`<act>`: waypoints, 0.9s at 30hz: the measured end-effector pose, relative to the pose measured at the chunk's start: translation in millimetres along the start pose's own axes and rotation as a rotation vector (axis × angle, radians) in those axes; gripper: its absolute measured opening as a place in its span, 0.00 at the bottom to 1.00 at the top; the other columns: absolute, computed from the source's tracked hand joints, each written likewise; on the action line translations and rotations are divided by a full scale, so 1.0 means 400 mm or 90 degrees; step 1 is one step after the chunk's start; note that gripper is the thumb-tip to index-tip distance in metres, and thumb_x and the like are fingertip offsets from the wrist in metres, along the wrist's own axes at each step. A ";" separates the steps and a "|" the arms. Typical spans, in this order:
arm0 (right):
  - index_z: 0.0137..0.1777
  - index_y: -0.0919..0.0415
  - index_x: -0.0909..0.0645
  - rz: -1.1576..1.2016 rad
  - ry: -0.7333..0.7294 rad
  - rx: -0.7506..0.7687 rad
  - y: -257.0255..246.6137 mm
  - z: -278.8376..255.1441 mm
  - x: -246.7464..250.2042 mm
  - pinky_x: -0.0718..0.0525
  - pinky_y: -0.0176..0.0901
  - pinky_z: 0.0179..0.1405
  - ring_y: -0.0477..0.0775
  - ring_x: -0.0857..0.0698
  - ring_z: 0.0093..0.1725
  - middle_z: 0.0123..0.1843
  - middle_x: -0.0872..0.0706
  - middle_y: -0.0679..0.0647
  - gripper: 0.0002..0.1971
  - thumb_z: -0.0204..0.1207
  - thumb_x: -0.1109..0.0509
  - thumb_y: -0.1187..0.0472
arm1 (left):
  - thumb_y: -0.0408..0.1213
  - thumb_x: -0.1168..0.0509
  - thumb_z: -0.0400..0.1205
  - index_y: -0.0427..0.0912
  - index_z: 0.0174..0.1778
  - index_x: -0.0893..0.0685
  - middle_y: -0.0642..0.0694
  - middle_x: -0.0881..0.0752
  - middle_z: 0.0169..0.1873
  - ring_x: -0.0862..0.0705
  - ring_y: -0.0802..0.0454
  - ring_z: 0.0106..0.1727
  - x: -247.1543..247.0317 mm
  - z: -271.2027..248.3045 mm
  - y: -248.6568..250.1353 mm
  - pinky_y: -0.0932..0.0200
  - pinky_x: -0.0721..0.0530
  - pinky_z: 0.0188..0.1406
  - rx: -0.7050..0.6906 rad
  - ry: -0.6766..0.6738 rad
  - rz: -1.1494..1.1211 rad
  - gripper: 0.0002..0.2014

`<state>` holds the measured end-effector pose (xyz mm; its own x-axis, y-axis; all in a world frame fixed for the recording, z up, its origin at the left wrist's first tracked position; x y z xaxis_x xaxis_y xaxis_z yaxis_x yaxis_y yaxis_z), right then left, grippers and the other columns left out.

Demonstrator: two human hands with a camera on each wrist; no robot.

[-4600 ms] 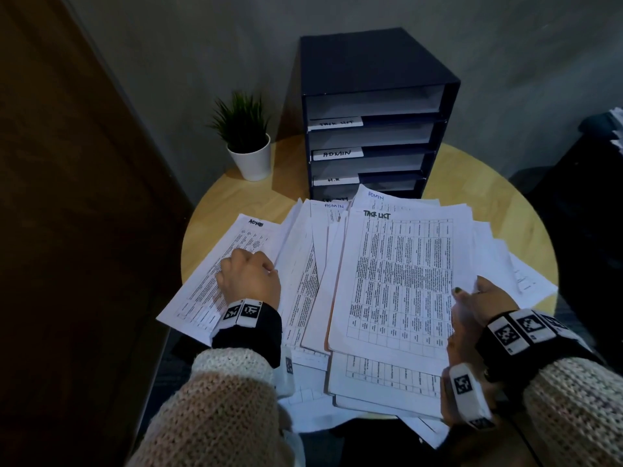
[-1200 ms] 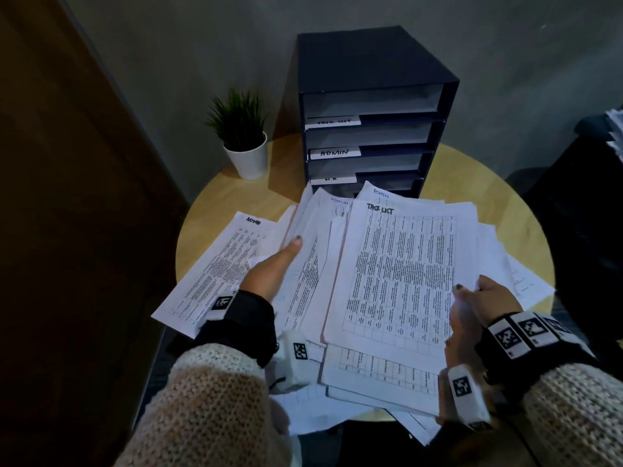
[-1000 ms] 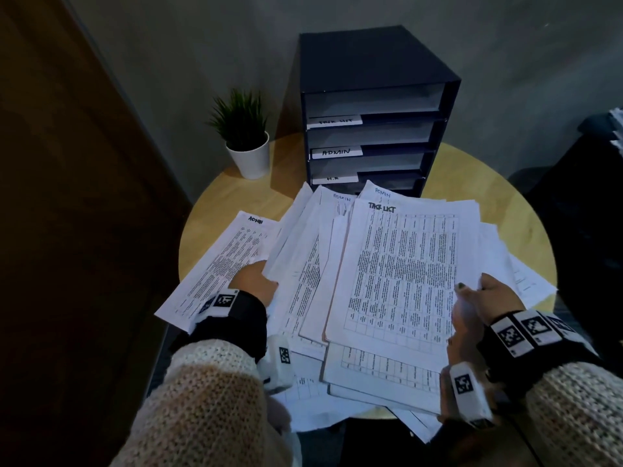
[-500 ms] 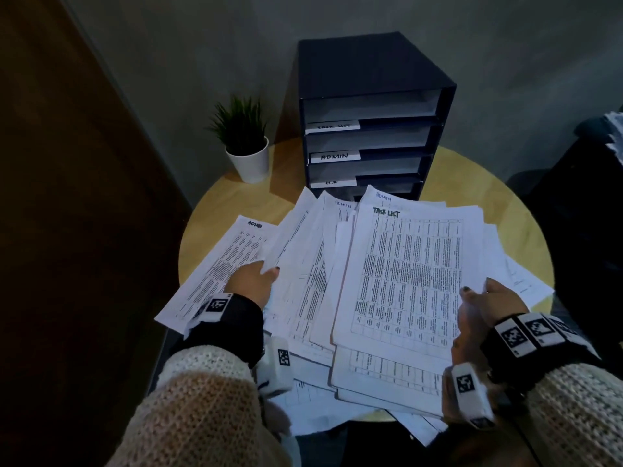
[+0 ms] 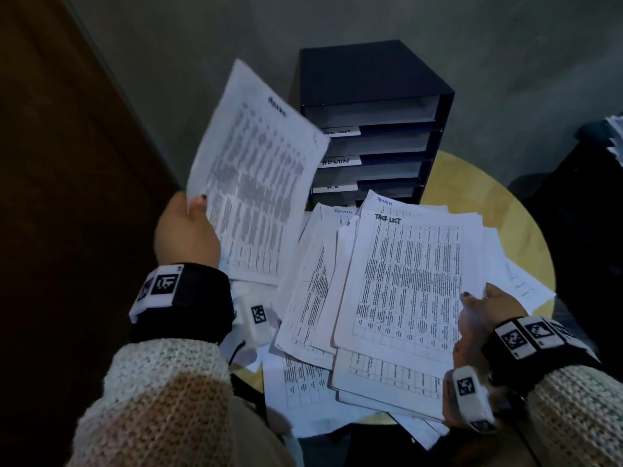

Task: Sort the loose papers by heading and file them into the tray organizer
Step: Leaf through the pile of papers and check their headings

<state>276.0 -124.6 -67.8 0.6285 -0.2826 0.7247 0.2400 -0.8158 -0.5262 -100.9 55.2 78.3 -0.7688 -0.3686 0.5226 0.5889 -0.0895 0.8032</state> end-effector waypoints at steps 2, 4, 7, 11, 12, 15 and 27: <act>0.55 0.75 0.28 0.009 -0.012 0.007 0.000 0.001 0.000 0.29 0.48 0.50 0.69 0.23 0.65 0.64 0.23 0.76 0.14 0.82 0.37 0.61 | 0.47 0.47 0.86 0.42 0.52 0.20 0.44 0.17 0.43 0.19 0.45 0.43 0.020 0.009 0.039 0.53 0.22 0.44 -0.028 0.042 -0.044 0.14; 0.55 0.76 0.29 0.033 -0.028 0.004 -0.002 -0.008 0.004 0.29 0.48 0.46 0.71 0.25 0.67 0.56 0.21 0.75 0.12 0.82 0.38 0.64 | 0.46 0.45 0.86 0.42 0.51 0.20 0.45 0.17 0.44 0.17 0.47 0.44 0.029 0.010 0.072 0.54 0.21 0.43 -0.052 0.060 -0.092 0.13; 0.59 0.78 0.28 0.036 -0.020 0.020 -0.005 -0.014 0.013 0.27 0.50 0.53 0.71 0.22 0.63 0.59 0.21 0.77 0.16 0.83 0.38 0.62 | 0.45 0.44 0.85 0.40 0.51 0.21 0.45 0.16 0.44 0.16 0.48 0.45 0.021 -0.001 0.100 0.55 0.18 0.43 -0.056 0.057 -0.125 0.12; 0.55 0.71 0.29 0.061 -0.021 -0.009 0.022 0.020 0.030 0.31 0.46 0.51 0.66 0.22 0.58 0.63 0.21 0.71 0.14 0.83 0.40 0.57 | 0.43 0.43 0.85 0.42 0.53 0.20 0.47 0.17 0.44 0.17 0.51 0.44 -0.009 -0.022 0.106 0.58 0.19 0.41 -0.043 0.035 -0.163 0.10; 0.59 0.71 0.29 0.068 -0.019 -0.016 0.031 0.032 0.034 0.30 0.47 0.53 0.66 0.22 0.61 0.66 0.22 0.71 0.16 0.83 0.39 0.56 | 0.43 0.43 0.86 0.42 0.53 0.20 0.48 0.18 0.43 0.18 0.52 0.43 -0.026 -0.027 0.098 0.60 0.22 0.38 -0.036 0.020 -0.149 0.11; 0.73 0.70 0.32 0.106 -0.027 -0.032 0.047 0.047 0.046 0.28 0.53 0.65 0.68 0.25 0.69 0.73 0.26 0.69 0.25 0.82 0.38 0.54 | 0.42 0.43 0.86 0.40 0.60 0.21 0.46 0.19 0.45 0.21 0.49 0.46 -0.093 -0.042 0.044 0.61 0.28 0.42 -0.019 -0.049 -0.068 0.13; 0.55 0.58 0.22 0.382 -0.075 0.029 0.091 0.038 0.058 0.19 0.42 0.32 0.57 0.18 0.25 0.26 0.18 0.62 0.06 0.82 0.38 0.62 | 0.39 0.43 0.87 0.36 0.68 0.22 0.35 0.18 0.62 0.22 0.39 0.63 -0.208 -0.100 -0.224 0.57 0.29 0.56 0.112 -0.192 -0.028 0.16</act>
<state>310.5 -153.2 -76.7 0.7408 -0.6263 0.2427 -0.1514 -0.5077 -0.8481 -79.9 57.1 -48.6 -0.8466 -0.0755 0.5268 0.5224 0.0713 0.8497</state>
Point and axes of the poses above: each hand's wrist, its own z-axis towards the middle knuckle, its own x-axis out of the back of the hand, y = z × x, the point moved 4 cm from there along z, towards the middle knuckle
